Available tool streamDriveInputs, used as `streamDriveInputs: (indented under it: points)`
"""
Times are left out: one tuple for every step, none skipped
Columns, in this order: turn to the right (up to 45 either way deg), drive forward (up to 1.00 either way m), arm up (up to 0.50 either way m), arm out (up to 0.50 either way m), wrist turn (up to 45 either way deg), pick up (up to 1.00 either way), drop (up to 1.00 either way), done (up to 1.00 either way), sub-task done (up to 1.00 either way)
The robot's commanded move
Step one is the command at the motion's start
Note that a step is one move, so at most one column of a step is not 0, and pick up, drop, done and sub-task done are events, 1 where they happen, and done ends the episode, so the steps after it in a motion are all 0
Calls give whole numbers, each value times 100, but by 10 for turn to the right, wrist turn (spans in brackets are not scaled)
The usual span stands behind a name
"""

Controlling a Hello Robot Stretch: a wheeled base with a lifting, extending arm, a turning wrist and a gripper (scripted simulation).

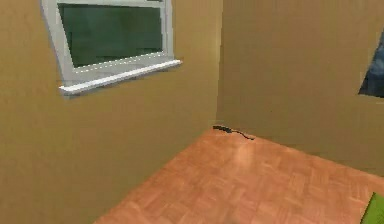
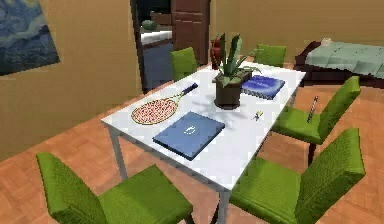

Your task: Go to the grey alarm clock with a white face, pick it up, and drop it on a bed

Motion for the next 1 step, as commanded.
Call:
streamDriveInputs:
  points:
    - [0,25,0,0,0,0,0,0,0]
